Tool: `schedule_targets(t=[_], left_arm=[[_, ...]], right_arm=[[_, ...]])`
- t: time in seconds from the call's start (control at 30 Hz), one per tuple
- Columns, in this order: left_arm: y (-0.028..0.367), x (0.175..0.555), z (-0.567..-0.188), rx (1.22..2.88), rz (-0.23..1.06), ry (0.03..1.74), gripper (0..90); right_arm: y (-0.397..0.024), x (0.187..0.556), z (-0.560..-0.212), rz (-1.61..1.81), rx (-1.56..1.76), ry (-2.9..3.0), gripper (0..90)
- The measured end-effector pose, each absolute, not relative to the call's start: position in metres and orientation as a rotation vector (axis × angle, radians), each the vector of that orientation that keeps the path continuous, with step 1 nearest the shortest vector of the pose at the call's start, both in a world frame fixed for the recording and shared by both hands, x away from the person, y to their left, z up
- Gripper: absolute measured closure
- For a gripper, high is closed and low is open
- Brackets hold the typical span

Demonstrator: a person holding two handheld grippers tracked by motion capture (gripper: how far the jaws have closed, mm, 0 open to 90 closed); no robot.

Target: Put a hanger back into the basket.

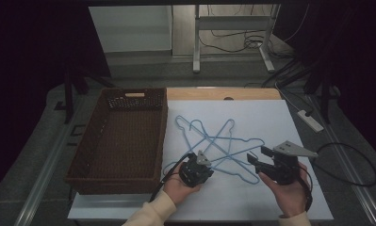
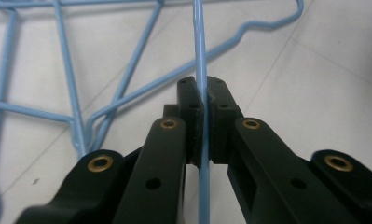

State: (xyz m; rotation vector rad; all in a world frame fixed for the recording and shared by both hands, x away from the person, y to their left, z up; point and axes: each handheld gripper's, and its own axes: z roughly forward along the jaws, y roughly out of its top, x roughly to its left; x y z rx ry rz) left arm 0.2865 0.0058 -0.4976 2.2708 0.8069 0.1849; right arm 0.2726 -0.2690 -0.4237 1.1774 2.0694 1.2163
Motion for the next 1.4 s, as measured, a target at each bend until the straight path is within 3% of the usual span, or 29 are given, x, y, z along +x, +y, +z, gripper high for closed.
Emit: schedule_targets(t=[0.27,0.8,1.07,1.4], left_arm=[[0.022,0.285,-0.481,2.195,0.206,0.841,86.4],[0.048,0.271,-0.440,2.069,0.233,0.822,86.5],[0.065,0.267,-0.410,2.008,0.175,0.804,86.5],[0.100,0.270,-0.382,1.937,0.232,0.816,86.6]], right_arm=[[-0.304,0.270,-0.442,1.219,1.206,2.064,36.3],[-0.296,0.275,-0.463,1.164,1.124,2.191,36.1],[-0.297,0.275,-0.465,1.155,1.127,2.201,36.2],[-0.296,0.277,-0.469,1.137,1.140,2.226,36.2]])
